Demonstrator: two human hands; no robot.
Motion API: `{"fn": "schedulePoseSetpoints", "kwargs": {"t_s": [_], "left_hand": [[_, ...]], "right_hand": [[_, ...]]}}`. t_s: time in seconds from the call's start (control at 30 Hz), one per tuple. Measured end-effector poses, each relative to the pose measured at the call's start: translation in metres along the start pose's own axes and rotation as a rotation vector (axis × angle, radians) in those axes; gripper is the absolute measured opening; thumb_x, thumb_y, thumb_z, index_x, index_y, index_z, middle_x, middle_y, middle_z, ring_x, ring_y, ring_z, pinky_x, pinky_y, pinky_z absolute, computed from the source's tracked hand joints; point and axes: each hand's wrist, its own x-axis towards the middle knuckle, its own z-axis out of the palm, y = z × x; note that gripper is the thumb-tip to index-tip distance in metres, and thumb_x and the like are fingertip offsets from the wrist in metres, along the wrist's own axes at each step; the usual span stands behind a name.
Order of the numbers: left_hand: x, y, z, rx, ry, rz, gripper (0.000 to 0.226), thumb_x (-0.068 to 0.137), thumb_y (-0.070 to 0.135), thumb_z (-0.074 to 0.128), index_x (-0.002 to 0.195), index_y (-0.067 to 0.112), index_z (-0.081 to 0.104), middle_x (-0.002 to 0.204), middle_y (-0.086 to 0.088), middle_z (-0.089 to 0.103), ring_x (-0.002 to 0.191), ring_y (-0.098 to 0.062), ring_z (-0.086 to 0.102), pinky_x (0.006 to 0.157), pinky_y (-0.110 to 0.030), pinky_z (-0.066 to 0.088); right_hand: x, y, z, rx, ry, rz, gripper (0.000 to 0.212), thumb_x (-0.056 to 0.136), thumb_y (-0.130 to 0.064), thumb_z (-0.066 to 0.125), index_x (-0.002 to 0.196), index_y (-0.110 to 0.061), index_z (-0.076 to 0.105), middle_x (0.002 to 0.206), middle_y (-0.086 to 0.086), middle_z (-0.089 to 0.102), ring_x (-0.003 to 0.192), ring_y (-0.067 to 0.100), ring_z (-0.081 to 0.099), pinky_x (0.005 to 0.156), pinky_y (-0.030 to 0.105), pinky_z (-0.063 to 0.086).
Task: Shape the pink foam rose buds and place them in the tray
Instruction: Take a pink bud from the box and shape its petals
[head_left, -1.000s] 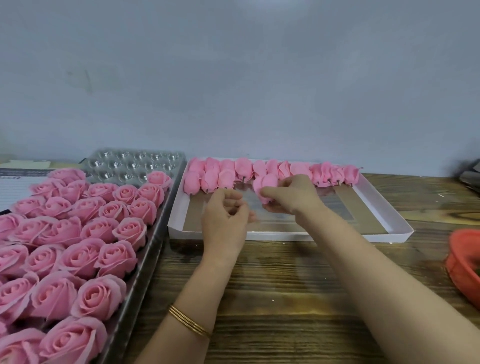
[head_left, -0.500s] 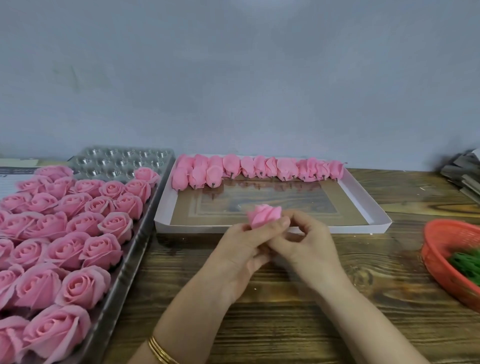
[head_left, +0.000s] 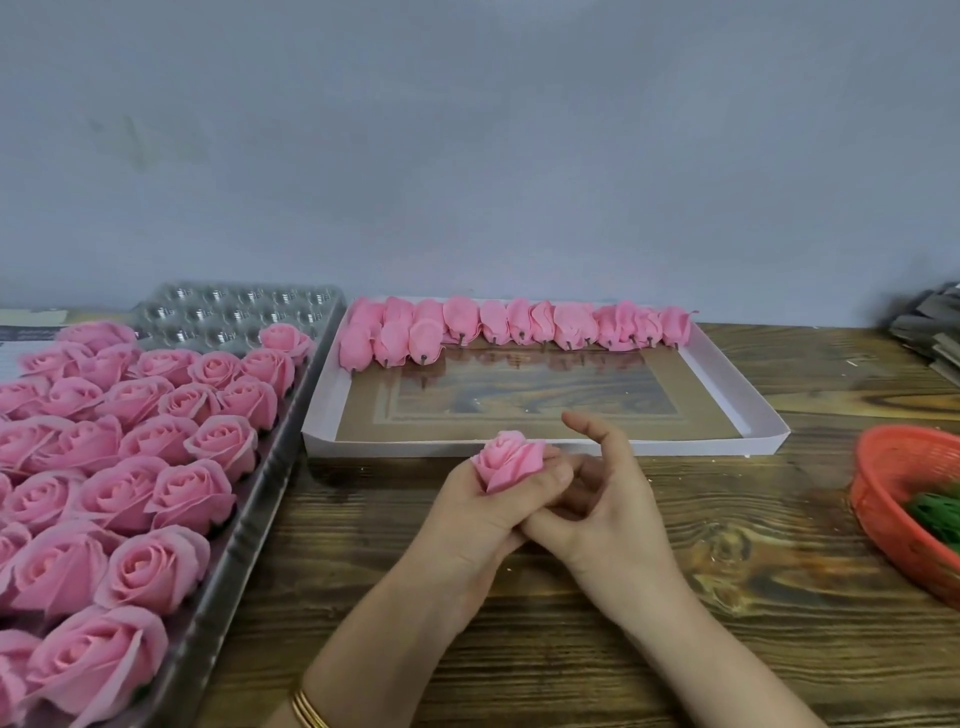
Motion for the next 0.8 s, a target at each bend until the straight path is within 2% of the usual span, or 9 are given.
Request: {"fn": "schedulePoseSetpoints", "kwargs": {"t_s": [0.13,0.23,0.3,0.37,0.43,0.53,0.6,0.7,0.8], "left_hand": [[0.002,-0.003,-0.002,-0.073,-0.028,0.034,0.023,0.078,0.015,0.078,0.098,0.004,0.074,0.102,-0.018,0.072,0.091,-0.023,0.071,0.079,-0.029,0.056],[0.004,-0.002,-0.005,-0.055,-0.043,0.033,0.031,0.077,0.018,0.075,0.101,-0.001,0.072,0.099,-0.018,0.072,0.090,-0.023,0.071,0.080,-0.029,0.055],[0.004,-0.002,-0.006,-0.040,-0.032,0.040,0.030,0.074,0.021,0.076,0.097,0.002,0.073,0.093,-0.016,0.073,0.086,-0.021,0.071,0.077,-0.028,0.055],[0.004,-0.001,-0.005,-0.022,-0.015,0.069,0.025,0.073,0.021,0.078,0.092,0.006,0.076,0.089,-0.014,0.073,0.083,-0.021,0.071,0.075,-0.028,0.056],[0.003,-0.001,-0.004,-0.028,0.028,0.093,0.026,0.074,0.019,0.078,0.095,0.004,0.075,0.092,-0.017,0.073,0.084,-0.023,0.071,0.074,-0.029,0.058],[0.003,-0.002,-0.002,-0.033,0.076,0.106,0.042,0.070,0.019,0.075,0.105,-0.003,0.069,0.101,-0.023,0.072,0.089,-0.026,0.070,0.079,-0.032,0.058],[0.003,-0.004,0.000,-0.023,0.075,0.109,0.034,0.075,0.013,0.072,0.105,-0.004,0.068,0.096,-0.020,0.072,0.086,-0.024,0.070,0.077,-0.030,0.058],[0.003,-0.007,0.001,0.021,0.062,0.098,0.024,0.084,0.001,0.065,0.106,-0.009,0.066,0.096,-0.021,0.070,0.086,-0.025,0.069,0.078,-0.032,0.056],[0.003,-0.006,-0.002,0.023,0.045,0.087,0.026,0.078,0.001,0.070,0.100,-0.011,0.064,0.100,-0.024,0.069,0.087,-0.025,0.067,0.083,-0.034,0.054]], "right_hand": [[0.001,0.001,0.000,0.144,-0.037,0.056,0.073,0.071,0.013,0.076,0.126,-0.025,0.047,0.100,0.013,0.071,0.084,0.022,0.067,0.077,0.025,0.055],[0.000,0.000,0.001,0.237,-0.099,0.120,0.068,0.074,0.016,0.070,0.127,-0.020,0.048,0.104,0.022,0.070,0.090,0.021,0.067,0.086,0.029,0.056],[-0.001,0.000,0.001,0.254,-0.116,0.136,0.064,0.074,0.017,0.069,0.126,-0.016,0.050,0.103,0.023,0.070,0.091,0.020,0.067,0.092,0.034,0.054],[-0.001,0.000,0.002,0.209,-0.116,0.109,0.066,0.073,0.017,0.072,0.125,-0.016,0.050,0.095,0.017,0.072,0.086,0.017,0.068,0.086,0.030,0.056],[-0.002,0.000,0.003,0.111,-0.099,0.041,0.073,0.069,0.013,0.078,0.126,-0.022,0.048,0.088,0.001,0.072,0.078,0.011,0.069,0.074,0.020,0.054],[-0.007,0.001,0.006,-0.053,-0.044,-0.063,0.086,0.061,-0.008,0.085,0.130,-0.035,0.041,0.094,-0.017,0.068,0.080,0.008,0.068,0.074,0.020,0.053],[-0.010,0.003,0.009,-0.129,-0.009,-0.136,0.087,0.060,-0.015,0.083,0.128,-0.043,0.038,0.099,-0.025,0.066,0.083,0.006,0.069,0.075,0.018,0.053],[-0.011,0.004,0.010,-0.183,0.031,-0.191,0.085,0.061,-0.018,0.081,0.126,-0.049,0.037,0.100,-0.027,0.066,0.085,0.002,0.069,0.072,0.012,0.051],[-0.011,0.003,0.009,-0.179,0.020,-0.182,0.081,0.059,-0.025,0.077,0.127,-0.048,0.038,0.098,-0.022,0.068,0.086,0.004,0.069,0.075,0.014,0.052]]}}
